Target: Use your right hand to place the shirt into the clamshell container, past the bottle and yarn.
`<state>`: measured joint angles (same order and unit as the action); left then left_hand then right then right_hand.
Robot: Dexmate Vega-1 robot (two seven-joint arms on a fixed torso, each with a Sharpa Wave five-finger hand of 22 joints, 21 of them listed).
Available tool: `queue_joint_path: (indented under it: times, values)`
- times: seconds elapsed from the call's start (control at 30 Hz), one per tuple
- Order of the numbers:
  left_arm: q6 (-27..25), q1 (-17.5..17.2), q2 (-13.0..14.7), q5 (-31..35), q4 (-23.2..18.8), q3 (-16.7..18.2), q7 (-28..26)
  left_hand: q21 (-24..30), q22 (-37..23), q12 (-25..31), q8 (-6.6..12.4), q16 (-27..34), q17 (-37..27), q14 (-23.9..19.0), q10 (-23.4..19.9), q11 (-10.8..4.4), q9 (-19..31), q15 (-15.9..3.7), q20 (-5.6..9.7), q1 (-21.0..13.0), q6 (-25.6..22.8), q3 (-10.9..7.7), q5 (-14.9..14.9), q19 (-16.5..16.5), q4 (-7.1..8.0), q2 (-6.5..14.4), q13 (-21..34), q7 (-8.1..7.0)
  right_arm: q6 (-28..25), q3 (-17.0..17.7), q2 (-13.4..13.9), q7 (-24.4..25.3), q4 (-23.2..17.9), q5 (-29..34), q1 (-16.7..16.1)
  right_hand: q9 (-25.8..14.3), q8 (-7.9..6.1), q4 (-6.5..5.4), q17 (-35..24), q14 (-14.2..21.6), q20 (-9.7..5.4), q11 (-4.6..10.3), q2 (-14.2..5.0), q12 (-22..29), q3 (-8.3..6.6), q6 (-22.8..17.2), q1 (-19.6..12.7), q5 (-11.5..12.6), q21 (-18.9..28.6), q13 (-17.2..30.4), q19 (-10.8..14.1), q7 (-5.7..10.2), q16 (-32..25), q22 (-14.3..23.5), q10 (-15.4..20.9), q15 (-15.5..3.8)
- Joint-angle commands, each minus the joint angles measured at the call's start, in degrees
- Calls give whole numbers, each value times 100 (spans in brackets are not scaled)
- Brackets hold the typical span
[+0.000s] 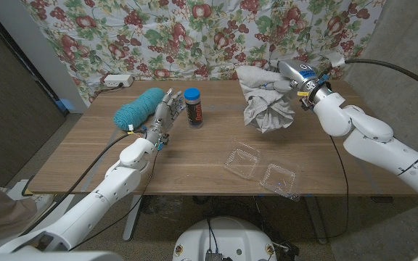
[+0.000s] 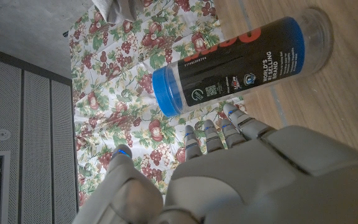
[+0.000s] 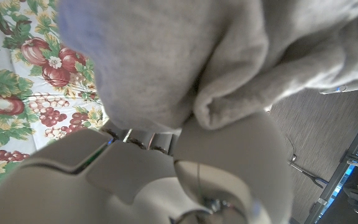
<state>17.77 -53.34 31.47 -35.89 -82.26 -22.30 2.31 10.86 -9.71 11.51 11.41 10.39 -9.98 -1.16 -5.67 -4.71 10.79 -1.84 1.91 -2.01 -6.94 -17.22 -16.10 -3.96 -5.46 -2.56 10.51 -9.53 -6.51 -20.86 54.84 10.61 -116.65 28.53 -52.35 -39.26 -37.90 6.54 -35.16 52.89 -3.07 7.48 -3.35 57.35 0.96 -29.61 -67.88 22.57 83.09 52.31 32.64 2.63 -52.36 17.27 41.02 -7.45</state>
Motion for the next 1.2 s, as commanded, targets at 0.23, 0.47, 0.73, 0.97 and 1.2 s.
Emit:
queue_joint_path:
  times: [0.23, 0.47, 0.73, 0.97, 1.2]
  values:
    - [5, 66, -52, 18, 65, -52, 42, 27, -35, 11, -9, 27, -22, 14, -32, 16, 8, -344, 283, -37, -29, 25, 9, -52, -10, -15, 18, -11, -356, 385, 136, 86, -588, -118, -613, -2, 2, 10, -40, 3, -823, 301, -366, -24, -1, -91, -338, 25, 118, 25, -63, 32, 13, -109, 391, -586]
    - [69, 47, -67, 23, 90, -37, 29, 27, -35, 10, -10, 26, -22, 16, -32, 14, 8, -344, 283, -38, -28, 27, 9, -52, -11, -15, 18, -12, -583, 522, 165, 56, -876, -136, -857, -23, -4, 15, -53, 11, -826, 324, -362, -10, -2, -104, -337, 25, 197, 64, -86, 39, 11, -185, 407, -586]
    - [128, 23, -68, 1, 127, -10, 50, 26, -35, 12, -9, 25, -22, 18, -38, 14, 8, -342, 281, -38, -31, 29, 9, -50, -13, -13, 18, -12, -812, 697, 242, -22, -1200, -165, -1137, -14, 6, 21, -77, 0, -825, 325, -353, -25, -1, -138, -333, 25, 305, 68, -127, 36, 12, -289, 422, -586]
    - [165, 37, -66, -3, 168, 2, 81, 26, -34, 8, -9, 26, -22, 17, -31, 9, 8, -346, 281, -39, -32, 31, 9, -52, -14, -12, 18, -13, -1015, 814, 242, -58, -1451, -181, -1342, -14, 16, 14, -103, 6, -823, 335, -361, -50, -3, -147, -319, 26, 380, 55, -154, 44, -2, -367, 431, -585]
    - [187, 45, -54, -23, 201, 17, 124, 25, -34, 9, -11, 26, -22, 18, -36, 8, 8, -341, 284, -40, -26, 33, 9, -49, -16, -11, 18, -13, -1086, 863, 255, -85, -1602, -155, -1437, -18, 12, 16, -88, -18, -823, 326, -360, -53, -4, -184, -312, 24, 420, 63, -190, 53, 22, -433, 448, -586]
